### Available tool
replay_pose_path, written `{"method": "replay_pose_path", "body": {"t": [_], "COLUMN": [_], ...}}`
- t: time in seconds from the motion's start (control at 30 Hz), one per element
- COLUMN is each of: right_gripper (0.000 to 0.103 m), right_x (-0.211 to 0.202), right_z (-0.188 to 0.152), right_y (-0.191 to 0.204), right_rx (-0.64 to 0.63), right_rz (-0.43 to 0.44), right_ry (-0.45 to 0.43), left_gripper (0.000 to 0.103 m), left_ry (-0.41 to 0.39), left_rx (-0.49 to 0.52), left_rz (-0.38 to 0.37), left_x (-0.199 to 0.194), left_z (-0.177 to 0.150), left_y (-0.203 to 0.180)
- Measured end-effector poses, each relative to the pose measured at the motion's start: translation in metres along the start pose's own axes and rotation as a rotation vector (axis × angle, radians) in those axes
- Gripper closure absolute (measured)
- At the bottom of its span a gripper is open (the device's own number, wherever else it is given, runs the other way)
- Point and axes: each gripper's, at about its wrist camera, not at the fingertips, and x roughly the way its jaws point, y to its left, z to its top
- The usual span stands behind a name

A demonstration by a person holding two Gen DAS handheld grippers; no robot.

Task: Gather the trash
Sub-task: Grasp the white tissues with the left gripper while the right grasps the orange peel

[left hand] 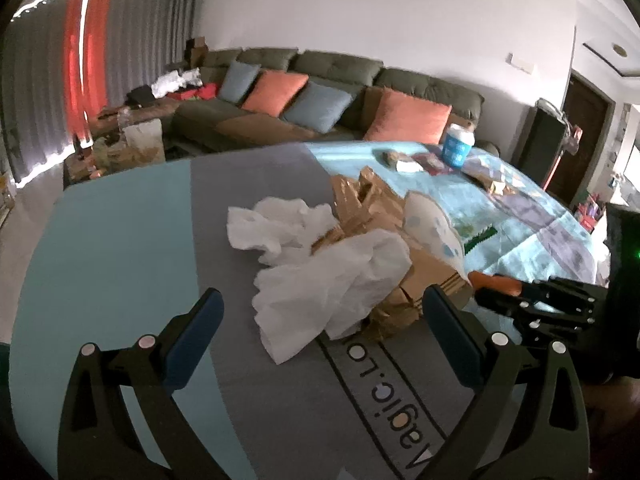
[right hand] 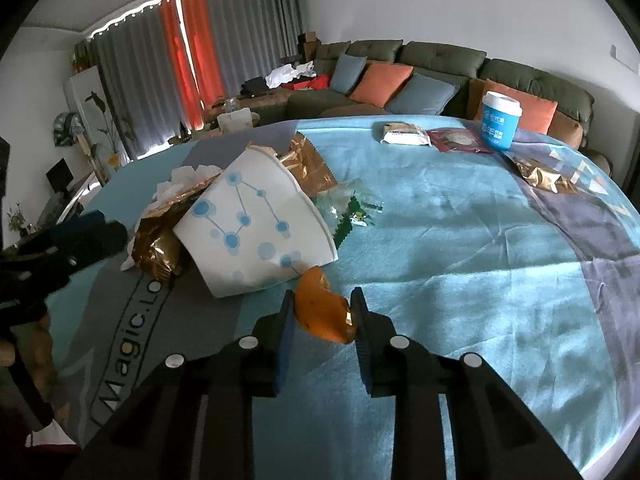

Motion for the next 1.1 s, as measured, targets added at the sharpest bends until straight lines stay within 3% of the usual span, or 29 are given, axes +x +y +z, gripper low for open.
{"method": "replay_pose_path", "body": {"t": [0.2, 0.47, 0.53, 0.7, 0.83, 1.1], "right_gripper": [0.079, 0.079, 0.079, 0.079, 0.079, 0.079], "right_x": [-0.002, 0.000, 0.000, 0.001, 0.000, -0.008], "right_z": [0.001, 0.001, 0.000, 0.000, 0.000, 0.001], "right_y": [-0.004, -0.006, -0.006, -0.005, -0.005, -0.003], "right_rx": [0.012, 0.016, 0.015, 0.014, 0.015, 0.014], "right_rz": [0.002, 0.010, 0.010, 0.009, 0.009, 0.005], "right_ry": [-0.003, 0.000, 0.000, -0.001, -0.001, -0.025], "left_gripper": [0.010, 0.034, 0.049, 0.072, 0.084, 0.088], "left_ry": [-0.002, 0.075, 0.091, 0.089, 0.058, -0.036], "left_rx": [-0.064, -0.130, -0.145, -0.154, -0.137, -0.162], "left_rz": [-0.023, -0.070, -0.091, -0.089, -0.086, -0.088], "left_x": [0.003, 0.025, 0.030, 0.034, 0.025, -0.012], "left_z": [0.008, 0.010, 0.010, 0.009, 0.009, 0.012], "left_y": [0.014, 0.024, 0.025, 0.025, 0.022, 0.028]}}
